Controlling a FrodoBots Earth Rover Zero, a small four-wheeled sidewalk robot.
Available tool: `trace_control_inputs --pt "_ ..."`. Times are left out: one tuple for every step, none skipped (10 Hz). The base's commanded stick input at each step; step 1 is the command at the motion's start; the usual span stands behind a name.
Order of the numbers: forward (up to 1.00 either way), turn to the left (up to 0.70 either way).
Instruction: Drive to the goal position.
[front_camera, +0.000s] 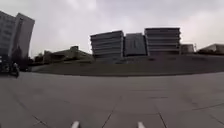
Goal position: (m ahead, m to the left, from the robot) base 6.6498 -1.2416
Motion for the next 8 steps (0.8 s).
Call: trace_control_inputs --pt "0.60 0.15" --pt "0.60 0.15" --pt "0.60 0.15" --pt "0.60 0.15" --pt "0.60 0.15" --pt "0.60 0.15" --pt "0.60 0.15" --pt "0.60 0.15"
